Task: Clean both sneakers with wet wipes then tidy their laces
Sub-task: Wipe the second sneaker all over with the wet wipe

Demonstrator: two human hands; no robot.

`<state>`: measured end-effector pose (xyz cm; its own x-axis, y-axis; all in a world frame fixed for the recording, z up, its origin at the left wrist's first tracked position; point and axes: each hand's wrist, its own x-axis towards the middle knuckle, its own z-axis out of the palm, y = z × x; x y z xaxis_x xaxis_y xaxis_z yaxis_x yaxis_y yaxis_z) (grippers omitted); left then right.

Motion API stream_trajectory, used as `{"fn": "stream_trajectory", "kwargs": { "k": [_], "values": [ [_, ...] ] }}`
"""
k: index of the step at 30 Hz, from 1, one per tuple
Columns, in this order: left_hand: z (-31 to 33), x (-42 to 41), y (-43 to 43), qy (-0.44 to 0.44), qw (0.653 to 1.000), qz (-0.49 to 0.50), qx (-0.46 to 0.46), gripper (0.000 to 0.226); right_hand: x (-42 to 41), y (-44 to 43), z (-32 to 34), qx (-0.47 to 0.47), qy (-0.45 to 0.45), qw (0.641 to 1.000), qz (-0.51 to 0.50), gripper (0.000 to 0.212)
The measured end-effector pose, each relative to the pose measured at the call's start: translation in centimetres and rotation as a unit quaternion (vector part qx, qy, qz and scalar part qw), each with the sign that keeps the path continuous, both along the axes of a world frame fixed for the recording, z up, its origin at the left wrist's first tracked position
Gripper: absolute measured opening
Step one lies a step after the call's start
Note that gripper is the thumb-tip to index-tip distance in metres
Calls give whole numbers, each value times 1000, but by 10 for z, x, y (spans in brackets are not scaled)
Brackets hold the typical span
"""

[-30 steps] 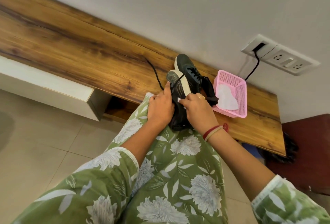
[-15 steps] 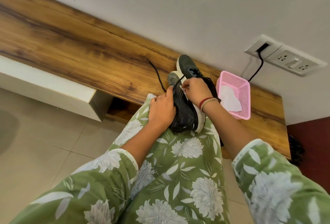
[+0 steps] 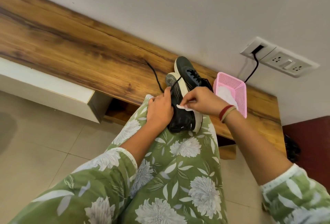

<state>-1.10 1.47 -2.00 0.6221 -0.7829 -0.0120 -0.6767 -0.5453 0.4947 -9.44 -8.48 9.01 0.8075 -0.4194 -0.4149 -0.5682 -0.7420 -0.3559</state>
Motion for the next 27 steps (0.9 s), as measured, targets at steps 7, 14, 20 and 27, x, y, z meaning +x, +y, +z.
{"fn": "stream_trajectory", "kwargs": {
  "k": [7, 14, 20, 27],
  "values": [
    [-1, -2, -2, -17, 1000, -14, 13, 58, 30, -10, -32, -77, -62, 992, -84, 28],
    [5, -3, 0, -43, 997, -19, 56, 59, 8, 0, -39, -114, -33, 992, -38, 32],
    [9, -4, 3, -32, 998, -14, 61, 62, -24, 30, -32, -184, -28, 982, 29, 31],
    [8, -1, 2, -3, 999, -16, 50, 62, -7, 10, 8, -82, -143, 980, -107, 19]
  ]
}}
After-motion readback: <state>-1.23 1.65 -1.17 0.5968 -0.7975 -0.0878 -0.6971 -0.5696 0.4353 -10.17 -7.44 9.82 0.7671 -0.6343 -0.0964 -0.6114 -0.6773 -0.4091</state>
